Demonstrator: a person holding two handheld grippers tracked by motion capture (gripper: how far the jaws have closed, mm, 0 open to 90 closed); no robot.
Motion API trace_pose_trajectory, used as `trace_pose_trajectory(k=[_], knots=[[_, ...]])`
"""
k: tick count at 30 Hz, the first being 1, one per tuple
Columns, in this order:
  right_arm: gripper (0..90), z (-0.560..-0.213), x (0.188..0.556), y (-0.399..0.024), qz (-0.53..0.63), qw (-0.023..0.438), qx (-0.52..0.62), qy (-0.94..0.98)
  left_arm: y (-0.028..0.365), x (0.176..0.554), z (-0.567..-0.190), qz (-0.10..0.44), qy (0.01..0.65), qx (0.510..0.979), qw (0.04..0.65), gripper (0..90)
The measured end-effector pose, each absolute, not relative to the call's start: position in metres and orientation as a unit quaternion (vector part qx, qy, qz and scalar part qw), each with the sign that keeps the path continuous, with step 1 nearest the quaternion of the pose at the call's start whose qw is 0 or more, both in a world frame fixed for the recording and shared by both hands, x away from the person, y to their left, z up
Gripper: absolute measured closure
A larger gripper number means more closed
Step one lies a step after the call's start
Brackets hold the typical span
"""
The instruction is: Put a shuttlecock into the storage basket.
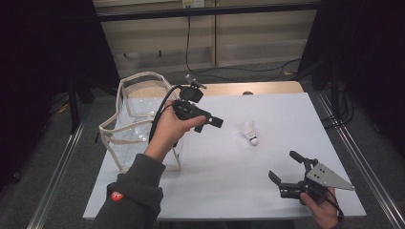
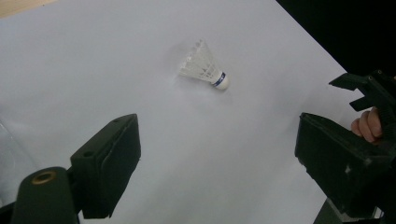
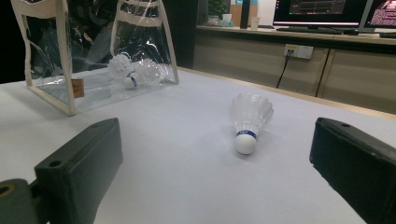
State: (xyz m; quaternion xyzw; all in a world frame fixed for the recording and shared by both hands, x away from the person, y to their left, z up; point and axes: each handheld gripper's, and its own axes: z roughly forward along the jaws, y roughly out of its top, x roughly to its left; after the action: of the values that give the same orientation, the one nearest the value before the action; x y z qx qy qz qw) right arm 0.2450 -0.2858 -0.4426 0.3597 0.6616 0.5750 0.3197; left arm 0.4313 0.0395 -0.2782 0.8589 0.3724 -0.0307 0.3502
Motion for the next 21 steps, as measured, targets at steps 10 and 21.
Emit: trace_pose_trajectory(k=[10, 21], knots=[[2.4, -0.443, 0.245, -0.285, 0.574, 0.319, 0.36, 0.662, 0.031, 0.43, -0.292, -0.031, 0.367, 0.864, 0.344, 13.3], [2.4, -0.442, 0.245, -0.286, 0.575, 0.321, 0.359, 0.661, 0.021, 0.428, -0.307, -0.025, 0.368, 0.862, 0.348, 11.8]])
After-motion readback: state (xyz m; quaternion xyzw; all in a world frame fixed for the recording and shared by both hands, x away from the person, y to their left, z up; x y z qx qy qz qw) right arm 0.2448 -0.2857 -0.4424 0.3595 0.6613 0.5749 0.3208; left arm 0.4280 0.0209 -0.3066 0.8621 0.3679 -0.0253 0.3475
